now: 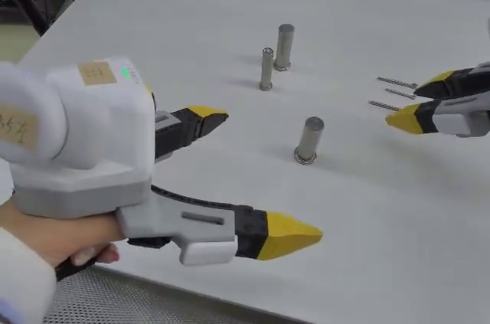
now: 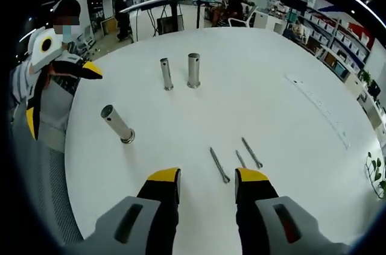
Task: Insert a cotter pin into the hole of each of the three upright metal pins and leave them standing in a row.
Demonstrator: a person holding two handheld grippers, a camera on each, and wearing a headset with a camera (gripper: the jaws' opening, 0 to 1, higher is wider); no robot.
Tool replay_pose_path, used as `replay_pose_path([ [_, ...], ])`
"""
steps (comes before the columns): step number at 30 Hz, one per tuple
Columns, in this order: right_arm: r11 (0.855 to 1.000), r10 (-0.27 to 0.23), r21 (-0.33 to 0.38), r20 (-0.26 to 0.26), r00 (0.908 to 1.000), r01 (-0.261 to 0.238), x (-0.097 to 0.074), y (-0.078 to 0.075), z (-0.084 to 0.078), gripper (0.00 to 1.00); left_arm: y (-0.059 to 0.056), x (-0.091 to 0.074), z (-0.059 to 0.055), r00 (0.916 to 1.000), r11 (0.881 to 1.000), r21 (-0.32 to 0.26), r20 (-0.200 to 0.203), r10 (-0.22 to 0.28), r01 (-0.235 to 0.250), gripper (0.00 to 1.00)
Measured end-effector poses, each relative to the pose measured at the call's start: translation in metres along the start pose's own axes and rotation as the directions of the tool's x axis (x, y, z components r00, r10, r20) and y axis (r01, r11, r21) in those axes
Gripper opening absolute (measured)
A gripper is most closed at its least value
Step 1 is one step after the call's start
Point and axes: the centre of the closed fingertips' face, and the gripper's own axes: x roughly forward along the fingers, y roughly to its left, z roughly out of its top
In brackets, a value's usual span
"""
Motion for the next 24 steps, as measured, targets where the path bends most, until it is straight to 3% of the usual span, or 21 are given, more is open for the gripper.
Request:
replay_pose_path([
  [4, 0.995, -0.005, -0.095, -0.067, 0.9977, -0.001, 0.008, -0.003, -0.005, 0.31, -0.003, -0.002, 0.001, 1.0000, 1.000, 0.002, -0.004, 0.003, -0.003, 0.99],
  [10, 0.996, 0.057, -0.058, -0.056, 0.9968, -0.060, 0.014, 0.000, -0.004, 0.25, 0.003, -0.006, 0.005, 0.9993, 0.999, 0.006, 0.015, 0.034, -0.034, 0.99],
  [15, 0.995, 0.052, -0.083, -0.106, 0.9930, -0.061, 0.018, -0.006, -0.014, 0.23, 0.007, -0.009, 0.005, 0.9988, 0.999, -0.004, 0.019, 0.044, -0.044, 0.99],
  [24, 0.994, 0.072, -0.078, -0.109, 0.9914, -0.081, 0.021, -0.008, -0.013, 0.12, 0.006, -0.008, 0.003, 0.9991, 0.999, -0.015, 0.012, 0.041, -0.041, 0.99],
])
